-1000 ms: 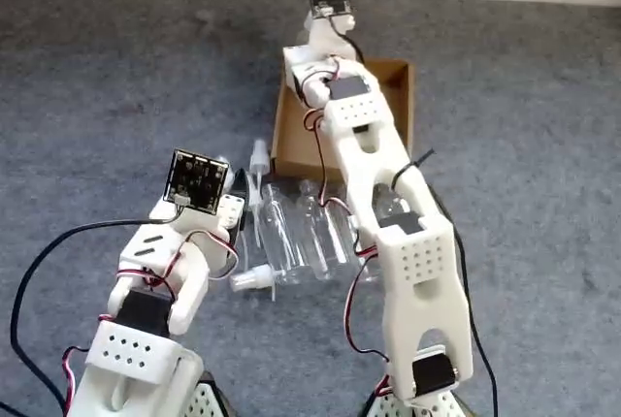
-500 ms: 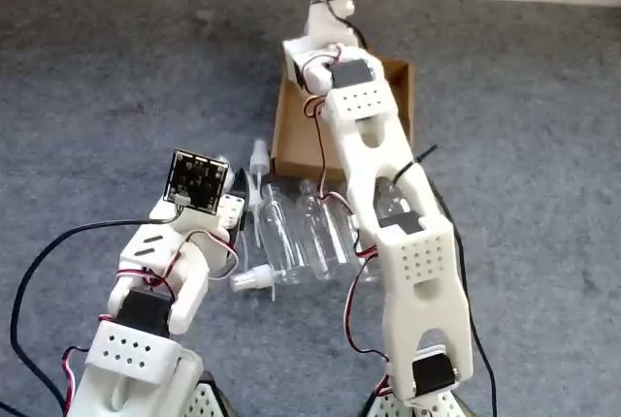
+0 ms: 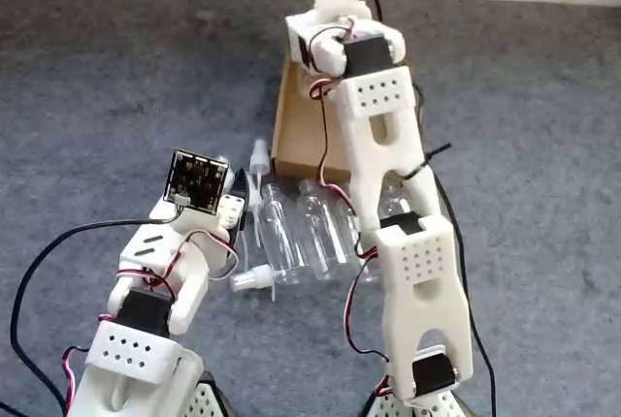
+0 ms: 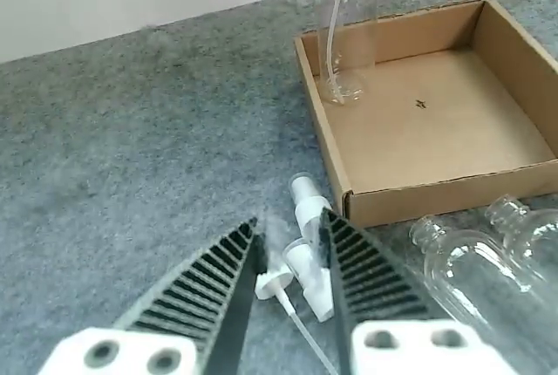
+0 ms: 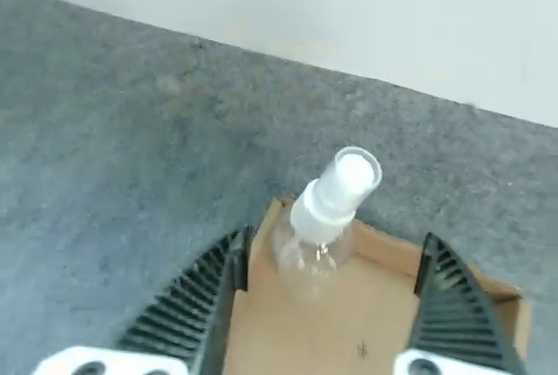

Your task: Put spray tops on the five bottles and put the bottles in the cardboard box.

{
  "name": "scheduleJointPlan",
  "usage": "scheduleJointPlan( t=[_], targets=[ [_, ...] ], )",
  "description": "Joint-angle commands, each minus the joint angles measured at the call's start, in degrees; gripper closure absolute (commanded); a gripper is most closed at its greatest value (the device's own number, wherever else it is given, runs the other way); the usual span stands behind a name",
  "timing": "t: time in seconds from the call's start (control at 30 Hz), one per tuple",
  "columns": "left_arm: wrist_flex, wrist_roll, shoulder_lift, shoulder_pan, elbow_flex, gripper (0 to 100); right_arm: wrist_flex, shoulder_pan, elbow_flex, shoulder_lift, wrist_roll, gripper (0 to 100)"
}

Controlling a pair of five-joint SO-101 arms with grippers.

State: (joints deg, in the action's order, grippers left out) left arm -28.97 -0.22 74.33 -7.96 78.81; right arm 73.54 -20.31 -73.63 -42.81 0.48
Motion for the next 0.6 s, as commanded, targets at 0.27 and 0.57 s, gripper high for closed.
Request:
scheduleJointPlan(
  t=[0.27, 0.57],
  targets=[
    [1.7, 0.2, -0.4, 1.2, -3.4, 94, 27.8, 7.1, -19.3, 7.0, 1.0, 74.6],
    [1.2, -0.1, -0.5, 1.5, -6.4, 94, 27.8, 10.9, 11.7, 29.1, 9.2, 74.6]
  ],
)
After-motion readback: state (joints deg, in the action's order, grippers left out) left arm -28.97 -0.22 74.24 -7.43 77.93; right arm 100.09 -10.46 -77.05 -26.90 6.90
